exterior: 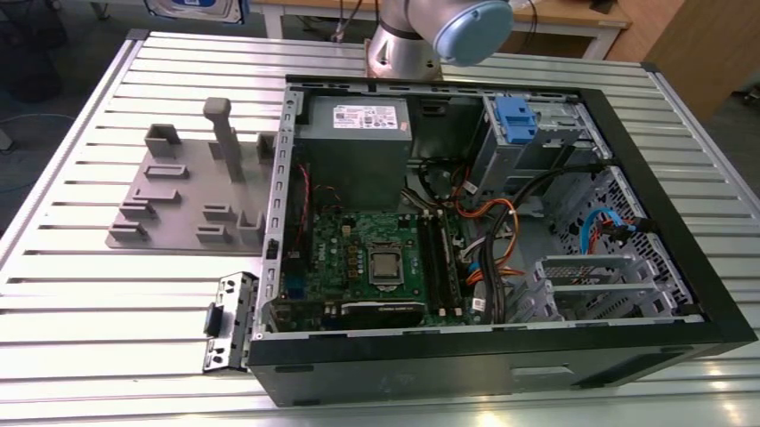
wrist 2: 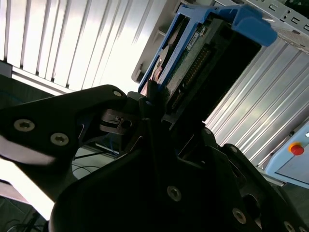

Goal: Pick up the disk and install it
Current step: 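Pick up the disk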

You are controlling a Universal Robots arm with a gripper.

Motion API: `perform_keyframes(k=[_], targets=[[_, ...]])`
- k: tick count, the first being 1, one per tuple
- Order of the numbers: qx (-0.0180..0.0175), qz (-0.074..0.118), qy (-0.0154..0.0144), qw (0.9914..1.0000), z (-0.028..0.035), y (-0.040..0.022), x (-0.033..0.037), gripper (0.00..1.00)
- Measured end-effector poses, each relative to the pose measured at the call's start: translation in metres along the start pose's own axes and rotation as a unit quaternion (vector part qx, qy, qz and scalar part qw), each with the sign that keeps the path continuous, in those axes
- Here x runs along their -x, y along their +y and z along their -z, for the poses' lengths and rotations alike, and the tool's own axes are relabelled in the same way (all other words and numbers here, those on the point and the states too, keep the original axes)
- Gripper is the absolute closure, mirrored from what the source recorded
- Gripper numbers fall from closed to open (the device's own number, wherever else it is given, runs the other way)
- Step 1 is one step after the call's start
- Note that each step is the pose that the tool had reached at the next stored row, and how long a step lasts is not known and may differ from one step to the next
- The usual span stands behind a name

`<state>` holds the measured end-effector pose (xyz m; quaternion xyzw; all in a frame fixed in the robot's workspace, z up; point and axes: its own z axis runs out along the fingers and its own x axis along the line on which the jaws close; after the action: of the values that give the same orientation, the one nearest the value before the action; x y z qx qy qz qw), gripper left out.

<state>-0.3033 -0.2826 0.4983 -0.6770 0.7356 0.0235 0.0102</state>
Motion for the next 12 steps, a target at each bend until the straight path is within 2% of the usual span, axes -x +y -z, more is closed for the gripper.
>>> perform_keyframes(k=[12], targets=[[0.0,0.0,0.0,1.0,0.0002,-0.0155,0.0002,0.64]])
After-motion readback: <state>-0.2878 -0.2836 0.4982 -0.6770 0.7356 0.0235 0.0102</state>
